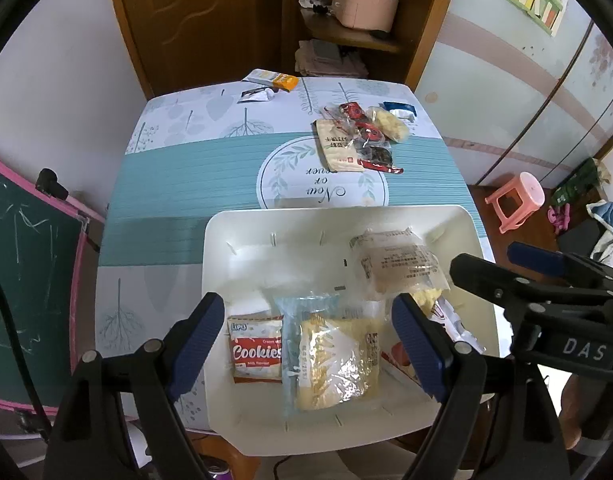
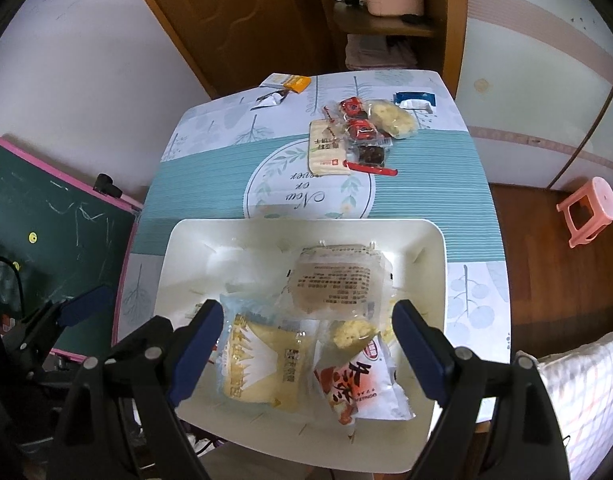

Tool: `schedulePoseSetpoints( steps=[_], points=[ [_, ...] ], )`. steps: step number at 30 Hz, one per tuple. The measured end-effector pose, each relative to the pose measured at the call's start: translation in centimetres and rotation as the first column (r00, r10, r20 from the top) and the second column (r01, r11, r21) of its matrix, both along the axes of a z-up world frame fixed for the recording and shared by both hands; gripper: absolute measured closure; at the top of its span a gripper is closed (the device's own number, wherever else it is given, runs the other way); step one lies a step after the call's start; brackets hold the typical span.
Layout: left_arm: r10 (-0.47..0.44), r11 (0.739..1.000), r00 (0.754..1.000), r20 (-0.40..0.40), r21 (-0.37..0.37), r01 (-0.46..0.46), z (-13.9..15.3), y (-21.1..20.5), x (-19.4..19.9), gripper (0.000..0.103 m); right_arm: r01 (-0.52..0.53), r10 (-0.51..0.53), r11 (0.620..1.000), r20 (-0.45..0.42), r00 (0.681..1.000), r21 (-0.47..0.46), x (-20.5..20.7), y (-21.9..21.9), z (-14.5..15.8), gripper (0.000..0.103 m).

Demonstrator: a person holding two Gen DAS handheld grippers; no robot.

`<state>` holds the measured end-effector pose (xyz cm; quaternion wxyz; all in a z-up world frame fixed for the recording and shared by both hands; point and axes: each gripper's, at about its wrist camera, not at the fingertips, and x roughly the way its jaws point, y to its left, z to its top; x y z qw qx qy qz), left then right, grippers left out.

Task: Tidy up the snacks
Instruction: 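Lift both tools from the tray toward the chocolate bar and white-orange packet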

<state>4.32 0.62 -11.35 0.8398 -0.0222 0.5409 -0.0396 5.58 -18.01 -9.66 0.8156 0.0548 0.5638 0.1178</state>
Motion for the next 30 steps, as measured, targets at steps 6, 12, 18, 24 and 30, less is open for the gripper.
schedulePoseSetpoints(
  steps=[6,12,18,24,30],
  points=[
    [0.007,1.000,1.000,0.003,0.008,-0.007,0.4,0.5,1.6,0.018,0.025,-0.025,1.000,-0.004,1.000,0.004,1.0,-1.0,0.2,0.016],
    [-0.011,0.999,0.999,0.044,0.054,0.008,2.3,1.4,4.5,0.018,0.042,-0.042,0.999,0.006,0.999,-0.016,2.7,-1.9,0.7,0.016],
    [-0.060,0.989,0.989,0.132,0.142,0.041,5.8,2.5,9.0,0.018,0.045,-0.041,0.997,0.061,0.997,-0.070,5.8,-2.6,3.1,0.016],
    [-0.080,0.979,0.977,0.198,0.199,0.040,9.4,4.2,15.5,0.017,0.053,-0.027,0.988,0.173,0.985,-0.145,10.9,-3.2,8.1,0.016],
    [-0.073,0.975,0.975,0.210,0.221,0.025,10.4,5.6,23.5,0.015,0.039,0.026,0.972,0.272,0.962,-0.232,18.4,-2.5,11.8,0.016]
  ],
)
